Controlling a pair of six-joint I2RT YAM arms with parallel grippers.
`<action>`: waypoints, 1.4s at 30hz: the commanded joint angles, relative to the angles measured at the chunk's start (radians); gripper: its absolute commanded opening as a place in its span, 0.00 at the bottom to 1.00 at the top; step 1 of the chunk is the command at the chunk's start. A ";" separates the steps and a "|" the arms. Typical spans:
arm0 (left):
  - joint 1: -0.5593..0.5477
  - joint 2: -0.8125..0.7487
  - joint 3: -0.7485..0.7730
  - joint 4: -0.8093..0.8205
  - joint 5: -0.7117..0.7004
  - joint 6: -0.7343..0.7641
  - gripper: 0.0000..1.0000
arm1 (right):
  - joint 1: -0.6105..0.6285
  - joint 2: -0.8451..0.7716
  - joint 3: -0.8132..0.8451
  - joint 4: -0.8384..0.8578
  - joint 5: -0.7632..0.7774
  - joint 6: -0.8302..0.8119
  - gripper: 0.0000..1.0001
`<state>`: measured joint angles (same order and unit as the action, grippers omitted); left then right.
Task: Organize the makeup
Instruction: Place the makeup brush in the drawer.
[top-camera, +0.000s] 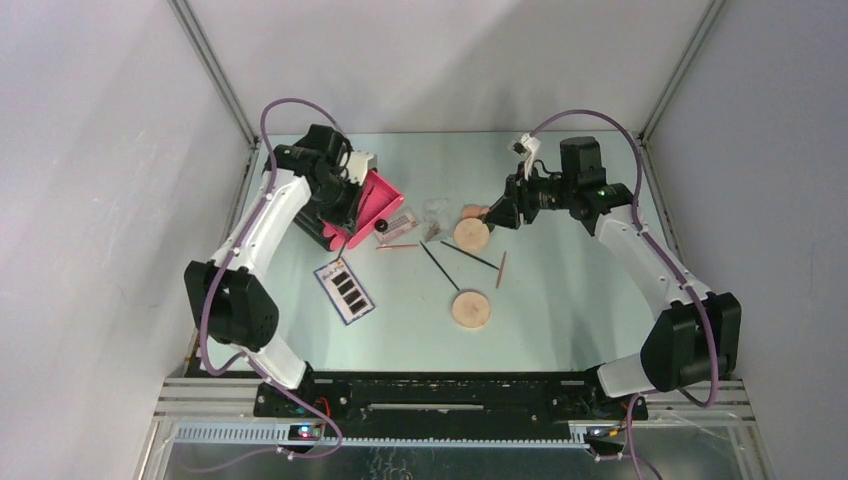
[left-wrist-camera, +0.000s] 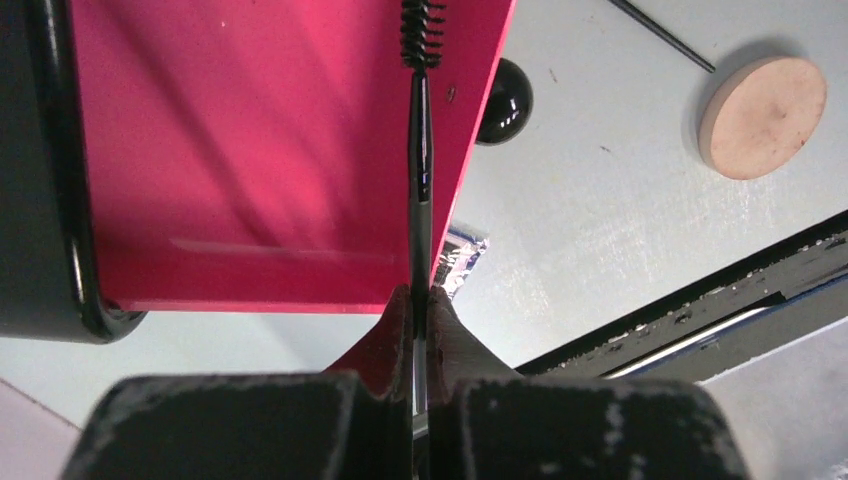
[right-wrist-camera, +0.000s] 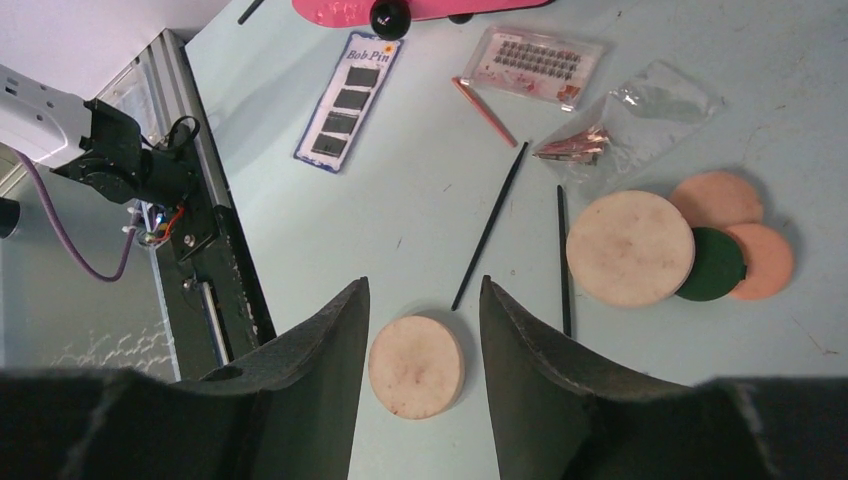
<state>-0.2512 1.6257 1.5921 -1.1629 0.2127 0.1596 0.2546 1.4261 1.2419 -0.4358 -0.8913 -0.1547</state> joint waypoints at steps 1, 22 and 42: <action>0.012 0.022 0.097 -0.072 0.015 0.023 0.01 | -0.003 0.012 -0.004 0.005 0.002 -0.026 0.53; 0.021 0.267 0.397 -0.265 -0.164 0.052 0.12 | -0.008 0.022 -0.005 -0.013 -0.012 -0.038 0.52; 0.009 0.369 0.496 -0.264 -0.129 0.025 0.21 | -0.018 0.027 -0.006 -0.015 -0.017 -0.036 0.51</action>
<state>-0.2371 1.9957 2.0254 -1.4197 0.0574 0.1917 0.2420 1.4498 1.2411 -0.4492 -0.8940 -0.1761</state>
